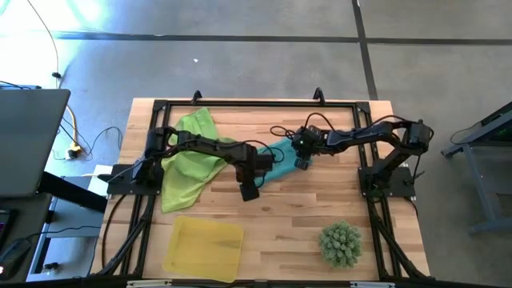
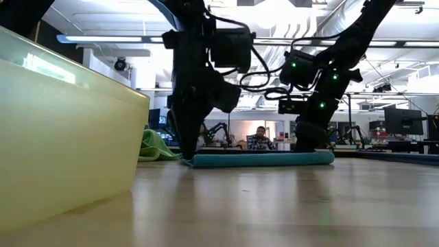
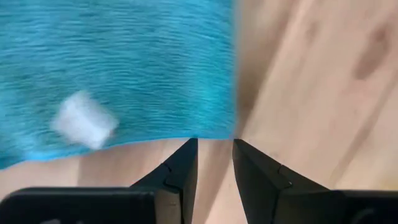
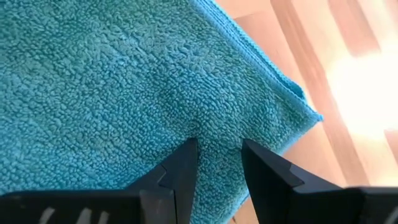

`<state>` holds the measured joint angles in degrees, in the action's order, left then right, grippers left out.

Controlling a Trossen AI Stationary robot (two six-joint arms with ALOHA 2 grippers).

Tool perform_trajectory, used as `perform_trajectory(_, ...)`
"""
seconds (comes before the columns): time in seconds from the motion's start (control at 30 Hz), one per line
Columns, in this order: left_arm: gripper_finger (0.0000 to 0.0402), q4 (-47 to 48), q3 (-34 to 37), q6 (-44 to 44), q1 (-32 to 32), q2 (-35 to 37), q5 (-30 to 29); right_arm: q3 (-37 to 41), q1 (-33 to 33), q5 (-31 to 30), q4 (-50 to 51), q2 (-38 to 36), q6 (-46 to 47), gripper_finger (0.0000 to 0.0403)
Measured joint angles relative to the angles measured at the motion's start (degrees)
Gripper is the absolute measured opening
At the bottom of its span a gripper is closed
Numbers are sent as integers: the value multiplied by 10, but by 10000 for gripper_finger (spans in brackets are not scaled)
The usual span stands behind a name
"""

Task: Roll microfiber towels into tight, uniform cylinder then place into a basket
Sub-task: Roll the blue microfiber towel

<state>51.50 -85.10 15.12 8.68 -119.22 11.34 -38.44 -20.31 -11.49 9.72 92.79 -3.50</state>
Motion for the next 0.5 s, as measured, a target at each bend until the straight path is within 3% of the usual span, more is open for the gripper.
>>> perform_trajectory(0.23, 90, 5, -44, -15, -4, 3, -19, 0, -6, 2, -2, -1, -15, 121)
perform_trajectory(0.5, 90, 9, -76, -55, 13, 3, -197, -3, -5, 10, 60, -65, 7, 121)
